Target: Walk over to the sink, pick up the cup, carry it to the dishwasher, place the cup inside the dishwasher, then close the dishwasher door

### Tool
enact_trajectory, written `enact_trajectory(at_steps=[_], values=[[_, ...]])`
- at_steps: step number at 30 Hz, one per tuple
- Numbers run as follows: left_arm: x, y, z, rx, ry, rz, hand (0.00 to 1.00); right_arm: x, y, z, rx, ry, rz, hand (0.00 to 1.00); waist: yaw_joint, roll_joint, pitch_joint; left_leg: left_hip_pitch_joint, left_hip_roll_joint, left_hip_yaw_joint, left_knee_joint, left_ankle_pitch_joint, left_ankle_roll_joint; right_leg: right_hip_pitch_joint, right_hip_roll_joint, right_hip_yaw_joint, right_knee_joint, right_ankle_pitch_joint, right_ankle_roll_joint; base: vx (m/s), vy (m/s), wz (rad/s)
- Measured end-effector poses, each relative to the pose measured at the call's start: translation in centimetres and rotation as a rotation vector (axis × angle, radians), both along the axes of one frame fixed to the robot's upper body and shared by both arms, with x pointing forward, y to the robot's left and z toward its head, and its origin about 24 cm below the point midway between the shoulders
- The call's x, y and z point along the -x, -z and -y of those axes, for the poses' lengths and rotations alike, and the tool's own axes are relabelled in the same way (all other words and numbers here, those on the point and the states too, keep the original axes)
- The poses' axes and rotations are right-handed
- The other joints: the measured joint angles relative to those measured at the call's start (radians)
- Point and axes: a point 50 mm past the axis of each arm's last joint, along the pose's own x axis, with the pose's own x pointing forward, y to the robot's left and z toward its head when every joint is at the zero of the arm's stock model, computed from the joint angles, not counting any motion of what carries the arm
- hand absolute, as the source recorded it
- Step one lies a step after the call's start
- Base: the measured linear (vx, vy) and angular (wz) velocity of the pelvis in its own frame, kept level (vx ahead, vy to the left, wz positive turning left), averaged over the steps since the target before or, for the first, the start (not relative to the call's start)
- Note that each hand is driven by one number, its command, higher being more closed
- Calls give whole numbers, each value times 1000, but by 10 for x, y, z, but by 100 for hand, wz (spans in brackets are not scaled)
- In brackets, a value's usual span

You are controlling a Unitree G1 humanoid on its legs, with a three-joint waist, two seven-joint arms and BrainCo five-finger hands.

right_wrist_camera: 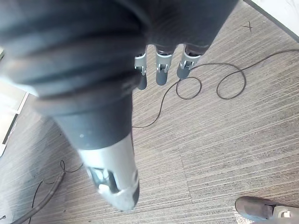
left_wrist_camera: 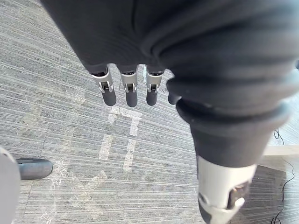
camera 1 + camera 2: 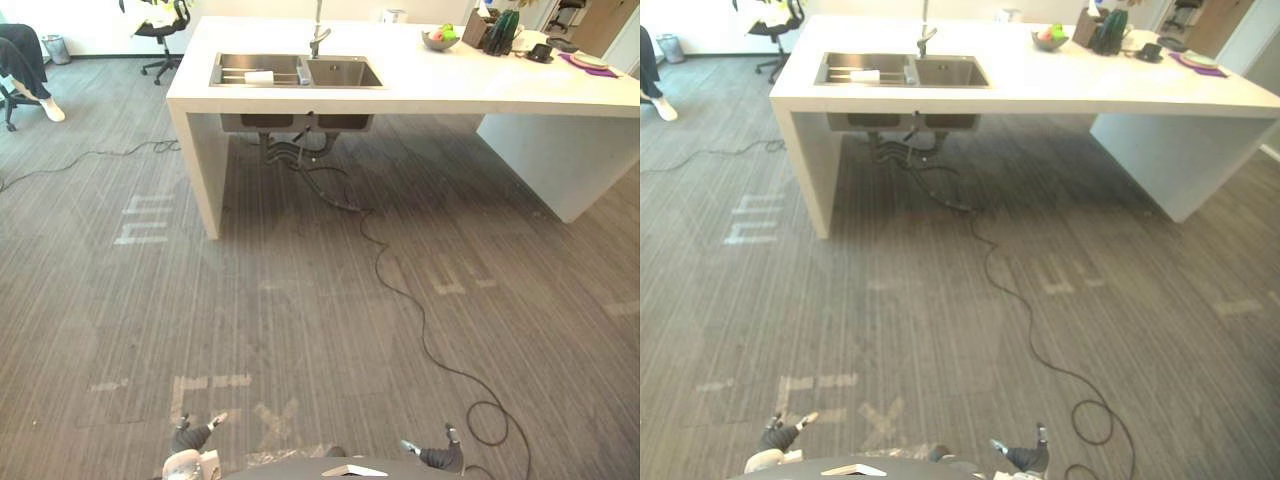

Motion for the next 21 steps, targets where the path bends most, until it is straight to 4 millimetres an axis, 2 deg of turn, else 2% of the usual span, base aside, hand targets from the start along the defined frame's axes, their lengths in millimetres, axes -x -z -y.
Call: enact_trajectory(at_steps=[9, 10, 11, 12, 19, 21], values=[[0, 0, 0, 22, 1, 6, 0, 0, 0, 1, -2, -7, 1, 0, 0, 0, 0, 1, 3, 0, 1, 0, -1, 0, 3, 0, 0, 0, -1, 0, 0, 0], [1, 1, 0, 25, -5, 3, 0, 3, 3, 1, -88, 4, -19, 0, -1, 0, 0, 1, 3, 0, 1, 0, -1, 1, 3, 0, 0, 0, -1, 0, 0, 0], [2, 1, 1, 32, -26, 6, 0, 8, 12, -3, -326, 37, -65, 0, -2, 0, 1, 2, 3, -1, 1, -1, -2, 3, 3, -1, 0, 0, -1, 0, 0, 5], [3, 1, 0, 40, -48, 5, 0, 12, 13, -3, -374, 67, -48, 0, -2, 0, 1, 2, 3, -5, 1, -1, -2, 6, 3, -6, 0, -1, -1, 0, 0, 6], [14, 6, -2, 166, -228, 1, 0, 12, 13, -7, -551, 108, 54, 0, -2, 1, 2, 8, 6, -19, -2, 0, -2, 15, 5, -25, 0, -9, -6, -13, -5, 6], [14, 6, -2, 179, -227, 5, 0, 11, 13, -7, -572, 115, 61, 0, -1, 1, 2, 7, 6, -22, -2, 0, -2, 15, 5, -25, 0, -10, -7, -10, -6, 5]])
